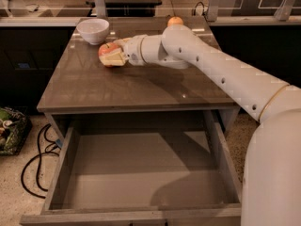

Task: Place apple into top drawer

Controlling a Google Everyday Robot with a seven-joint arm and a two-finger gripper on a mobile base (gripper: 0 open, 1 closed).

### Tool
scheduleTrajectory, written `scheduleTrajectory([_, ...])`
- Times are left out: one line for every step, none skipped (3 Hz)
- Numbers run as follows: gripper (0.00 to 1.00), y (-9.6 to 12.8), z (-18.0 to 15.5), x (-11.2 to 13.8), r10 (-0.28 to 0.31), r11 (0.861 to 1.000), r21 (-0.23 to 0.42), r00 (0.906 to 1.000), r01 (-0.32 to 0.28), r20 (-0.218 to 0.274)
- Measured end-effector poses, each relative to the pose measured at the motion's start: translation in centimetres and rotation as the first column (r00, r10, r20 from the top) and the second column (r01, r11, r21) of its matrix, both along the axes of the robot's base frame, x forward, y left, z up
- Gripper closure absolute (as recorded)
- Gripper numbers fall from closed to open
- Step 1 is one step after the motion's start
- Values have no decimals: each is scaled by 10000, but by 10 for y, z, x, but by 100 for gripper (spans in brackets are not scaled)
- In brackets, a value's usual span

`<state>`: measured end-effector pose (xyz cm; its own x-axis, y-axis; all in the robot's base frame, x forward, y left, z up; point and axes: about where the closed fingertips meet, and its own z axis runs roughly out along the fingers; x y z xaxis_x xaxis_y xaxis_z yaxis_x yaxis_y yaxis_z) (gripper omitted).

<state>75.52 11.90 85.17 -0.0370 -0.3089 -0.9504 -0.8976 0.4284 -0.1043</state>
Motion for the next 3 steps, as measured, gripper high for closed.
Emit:
scheduleTrajectory([100,0,0,0,1,10000,0,10000,-1,-1])
scheduleTrajectory([100,-13,22,-20,118,9996,-250,9999,-116,111])
scheduleTrajectory([100,-33,51,-61,187,9988,-460,9990,-168,402])
